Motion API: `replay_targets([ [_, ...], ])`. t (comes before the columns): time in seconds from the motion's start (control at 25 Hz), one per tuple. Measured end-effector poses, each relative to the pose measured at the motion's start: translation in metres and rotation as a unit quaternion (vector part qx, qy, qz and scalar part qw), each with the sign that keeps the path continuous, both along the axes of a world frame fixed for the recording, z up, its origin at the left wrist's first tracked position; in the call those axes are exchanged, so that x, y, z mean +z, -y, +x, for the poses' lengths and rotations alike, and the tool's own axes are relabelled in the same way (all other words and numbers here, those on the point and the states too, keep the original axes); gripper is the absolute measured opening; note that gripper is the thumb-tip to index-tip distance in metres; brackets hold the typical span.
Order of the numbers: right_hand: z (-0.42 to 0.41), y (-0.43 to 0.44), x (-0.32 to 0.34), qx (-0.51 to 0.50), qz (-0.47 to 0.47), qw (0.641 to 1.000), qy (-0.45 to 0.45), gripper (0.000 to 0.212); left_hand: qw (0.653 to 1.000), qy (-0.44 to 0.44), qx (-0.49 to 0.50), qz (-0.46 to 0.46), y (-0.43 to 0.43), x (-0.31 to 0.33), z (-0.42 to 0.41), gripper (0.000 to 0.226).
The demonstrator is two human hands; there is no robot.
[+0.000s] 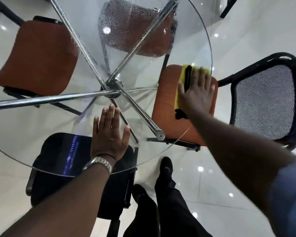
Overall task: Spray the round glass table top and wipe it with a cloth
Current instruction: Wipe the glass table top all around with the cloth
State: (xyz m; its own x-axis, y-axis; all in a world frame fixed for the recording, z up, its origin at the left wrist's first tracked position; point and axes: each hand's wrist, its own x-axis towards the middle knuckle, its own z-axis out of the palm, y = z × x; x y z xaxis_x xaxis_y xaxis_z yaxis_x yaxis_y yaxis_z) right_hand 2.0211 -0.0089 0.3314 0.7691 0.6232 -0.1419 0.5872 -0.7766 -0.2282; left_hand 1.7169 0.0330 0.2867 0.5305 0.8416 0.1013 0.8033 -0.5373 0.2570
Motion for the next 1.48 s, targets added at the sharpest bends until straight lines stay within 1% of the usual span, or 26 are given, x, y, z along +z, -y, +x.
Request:
replay_targets([
  [0.04, -0.023, 0.017, -0.003, -0.02, -0.004, 1.0, -0.005, 0.079, 1.0, -0.001, 0.001, -0.001, 0.001, 0.001, 0.001, 0.068],
  [0.08, -0.038, 0.031, -0.006, 0.0, -0.008, 1.0, -0.005, 0.078, 1.0, -0.001, 0.003, -0.003, 0.002, 0.003, 0.002, 0.069],
  [0.16, -0.023, 0.034, -0.01, 0.082, -0.018, 0.996, 0.011, 0.077, 1.0, -0.009, 0.008, -0.013, 0.0, 0.003, 0.003, 0.069],
  [0.2, -0.003, 0.022, -0.008, 0.096, -0.021, 0.995, 0.019, 0.077, 1.0, -0.011, 0.004, -0.016, -0.001, 0.001, 0.003, 0.07],
  [0.24, 0.02, 0.008, -0.005, 0.091, -0.019, 0.995, 0.023, 0.077, 1.0, -0.013, 0.003, -0.017, 0.0, -0.001, 0.002, 0.07],
  [0.32, 0.049, -0.011, -0.007, 0.033, -0.008, 0.999, 0.001, 0.078, 1.0, -0.011, 0.005, -0.009, -0.001, -0.004, 0.002, 0.07],
  [0.4, 0.025, 0.001, -0.015, -0.012, -0.003, 1.0, 0.001, 0.078, 1.0, -0.005, 0.006, -0.008, -0.002, -0.003, -0.001, 0.069],
  [0.48, -0.018, 0.038, -0.024, -0.006, -0.001, 1.0, 0.015, 0.076, 1.0, -0.007, 0.002, -0.016, 0.0, 0.001, -0.001, 0.07],
  [0.52, -0.025, 0.049, -0.028, 0.006, 0.0, 1.0, 0.013, 0.075, 1.0, -0.008, 0.001, -0.018, 0.001, 0.003, 0.001, 0.07],
  [0.56, -0.02, 0.051, -0.03, 0.023, -0.003, 1.0, 0.014, 0.073, 1.0, -0.01, 0.003, -0.02, 0.0, 0.004, 0.002, 0.07],
  [0.64, 0.012, 0.026, -0.026, 0.032, 0.013, 0.999, 0.012, 0.072, 1.0, -0.008, 0.005, -0.017, -0.001, 0.001, 0.001, 0.069],
  [0.72, 0.051, -0.004, -0.019, -0.021, 0.028, 0.999, -0.012, 0.072, 1.0, -0.008, 0.002, -0.011, -0.002, -0.001, 0.0, 0.069],
  [0.8, 0.074, -0.014, -0.011, -0.065, 0.058, 0.995, -0.047, 0.073, 1.0, -0.011, -0.005, -0.014, -0.004, -0.003, 0.003, 0.069],
  [0.84, 0.068, -0.009, -0.006, -0.078, 0.079, 0.992, -0.064, 0.073, 1.0, -0.013, -0.004, -0.009, -0.003, -0.002, 0.003, 0.069],
  [0.96, 0.01, 0.036, 0.008, -0.125, 0.151, 0.97, -0.142, 0.074, 0.999, -0.027, -0.003, 0.019, 0.0, 0.006, 0.003, 0.067],
  [1.04, -0.008, 0.053, 0.007, -0.136, 0.142, 0.966, -0.17, 0.075, 0.999, -0.029, -0.018, 0.034, -0.008, 0.019, 0.018, 0.068],
  [1.12, 0.037, 0.025, 0.009, -0.147, 0.145, 0.964, -0.169, 0.069, 0.996, -0.027, -0.078, 0.043, -0.021, 0.026, 0.062, 0.069],
  [1.2, 0.102, -0.022, 0.005, -0.153, 0.137, 0.963, -0.176, 0.058, 0.988, -0.015, -0.153, 0.026, -0.03, 0.021, 0.111, 0.07],
  [1.28, 0.147, -0.051, 0.005, -0.156, 0.119, 0.959, -0.205, 0.053, 0.984, -0.006, -0.177, 0.006, -0.031, 0.009, 0.14, 0.071],
  [1.36, 0.142, -0.041, 0.002, -0.164, 0.131, 0.954, -0.214, 0.055, 0.985, -0.016, -0.172, 0.0, -0.028, 0.0, 0.141, 0.072],
  [1.48, 0.085, 0.006, 0.009, -0.19, 0.171, 0.933, -0.253, 0.065, 0.984, -0.026, -0.176, 0.002, -0.03, 0.008, 0.139, 0.074],
])
